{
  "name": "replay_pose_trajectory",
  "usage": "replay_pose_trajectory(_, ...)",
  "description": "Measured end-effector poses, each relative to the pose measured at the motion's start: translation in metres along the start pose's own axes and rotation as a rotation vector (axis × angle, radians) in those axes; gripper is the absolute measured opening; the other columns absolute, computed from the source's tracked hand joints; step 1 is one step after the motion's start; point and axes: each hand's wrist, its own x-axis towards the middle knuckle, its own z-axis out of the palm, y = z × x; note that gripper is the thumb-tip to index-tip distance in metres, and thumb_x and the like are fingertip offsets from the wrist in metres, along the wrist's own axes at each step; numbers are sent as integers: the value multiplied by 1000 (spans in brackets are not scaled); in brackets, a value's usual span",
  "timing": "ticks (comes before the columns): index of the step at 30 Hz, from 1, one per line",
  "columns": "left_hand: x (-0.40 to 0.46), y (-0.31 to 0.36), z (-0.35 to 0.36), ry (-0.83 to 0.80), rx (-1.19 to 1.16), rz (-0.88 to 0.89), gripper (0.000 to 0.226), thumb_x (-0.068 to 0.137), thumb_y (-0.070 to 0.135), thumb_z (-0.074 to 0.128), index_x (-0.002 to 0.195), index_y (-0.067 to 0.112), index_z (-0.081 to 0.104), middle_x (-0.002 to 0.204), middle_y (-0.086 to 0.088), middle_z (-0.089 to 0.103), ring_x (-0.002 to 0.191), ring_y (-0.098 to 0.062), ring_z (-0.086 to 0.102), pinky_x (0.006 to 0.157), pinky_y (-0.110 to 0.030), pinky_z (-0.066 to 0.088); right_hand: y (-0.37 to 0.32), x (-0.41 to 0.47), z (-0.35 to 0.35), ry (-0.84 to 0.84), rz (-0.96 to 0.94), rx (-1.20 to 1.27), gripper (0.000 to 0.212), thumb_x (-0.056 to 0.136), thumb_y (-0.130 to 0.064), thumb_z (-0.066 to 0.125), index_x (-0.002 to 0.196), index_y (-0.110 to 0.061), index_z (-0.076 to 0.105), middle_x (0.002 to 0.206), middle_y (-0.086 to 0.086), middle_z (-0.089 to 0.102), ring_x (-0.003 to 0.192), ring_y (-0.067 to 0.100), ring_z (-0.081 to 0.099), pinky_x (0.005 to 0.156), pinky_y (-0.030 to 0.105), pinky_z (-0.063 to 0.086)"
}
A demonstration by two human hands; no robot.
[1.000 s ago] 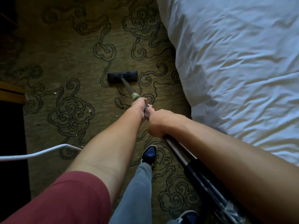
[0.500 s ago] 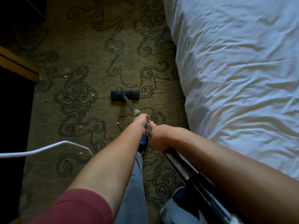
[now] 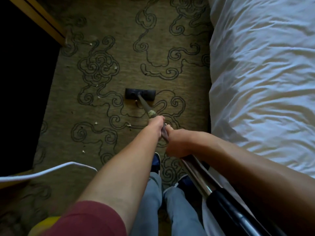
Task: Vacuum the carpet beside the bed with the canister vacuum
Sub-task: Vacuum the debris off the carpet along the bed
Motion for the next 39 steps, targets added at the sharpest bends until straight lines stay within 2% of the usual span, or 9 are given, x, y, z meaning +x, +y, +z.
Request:
replay_pose_trajectory(5, -11, -20, -12, 17, -41, 3, 39, 97, 19, 56, 132, 1, 56, 111, -17, 68, 92, -29, 66, 90, -42, 57, -13, -15, 10, -62, 4, -29, 88, 96, -23, 54, 153, -4, -10, 152, 18, 35, 134, 31, 41, 106, 35, 34)
replay_pose_trajectory(10, -21, -52, -24, 20, -100, -12, 39, 97, 20, 55, 131, 4, 55, 124, -19, 68, 99, -29, 67, 97, -44, 55, -16, -29, 38, -20, -31, -44, 81, 95, -20, 55, 154, -2, 2, 139, 18, 50, 121, 31, 54, 93, 35, 44)
replay_pose_trajectory(16, -31, -115, -30, 53, -213, -29, 42, 96, 20, 61, 134, 3, 55, 132, -22, 65, 114, -34, 68, 103, -48, 54, -10, -47, 96, -24, -29, -153, 90, 93, -22, 57, 155, -9, -7, 140, 18, 49, 122, 30, 53, 102, 37, 44)
replay_pose_trajectory(18, -34, -134, -29, 54, -332, -23, 40, 96, 17, 60, 132, 2, 52, 118, -18, 69, 89, -30, 67, 94, -42, 56, -5, -46, 114, -7, -30, -190, 92, 92, -22, 58, 155, -11, -8, 134, 18, 53, 116, 30, 56, 98, 38, 47)
replay_pose_trajectory(20, -30, -147, -23, 36, -388, -16, 31, 97, 15, 58, 124, 0, 51, 85, -14, 61, 62, -24, 56, 66, -33, 52, 5, -38, 132, 54, -26, -180, 92, 90, -20, 60, 155, -15, -6, 120, 14, 60, 101, 27, 61, 88, 37, 52)
replay_pose_trajectory(24, -19, -149, -19, 12, -434, -7, 31, 96, 12, 60, 124, -1, 55, 69, -13, 53, 51, -23, 52, 48, -26, 46, 19, -20, 138, 116, -49, -139, 90, 83, -20, 61, 155, -22, 6, 109, 10, 62, 95, 26, 63, 78, 36, 54)
replay_pose_trajectory(29, 27, -110, -31, 73, -443, 110, 41, 89, 7, 64, 126, -6, 56, 70, -15, 55, 43, -22, 55, 52, -27, 48, 6, 21, 110, 176, -77, -99, 91, 81, -23, 60, 155, -26, 8, 120, 10, 61, 103, 28, 62, 77, 31, 50)
replay_pose_trajectory(34, 87, -20, -68, 109, -390, 177, 58, 85, 9, 63, 138, -9, 46, 74, -15, 52, 61, -22, 55, 73, -36, 45, -37, 93, 48, 229, -128, -14, 86, 82, -22, 58, 154, -25, 13, 125, 12, 60, 111, 31, 60, 87, 35, 51)
replay_pose_trajectory(39, 136, 96, -92, 139, -316, 229, 48, 85, 11, 64, 128, -9, 57, 88, -20, 62, 73, -26, 64, 72, -40, 54, -76, 159, -50, 246, -127, -13, 93, 78, -26, 61, 155, -30, 7, 108, 10, 62, 93, 28, 62, 76, 32, 50)
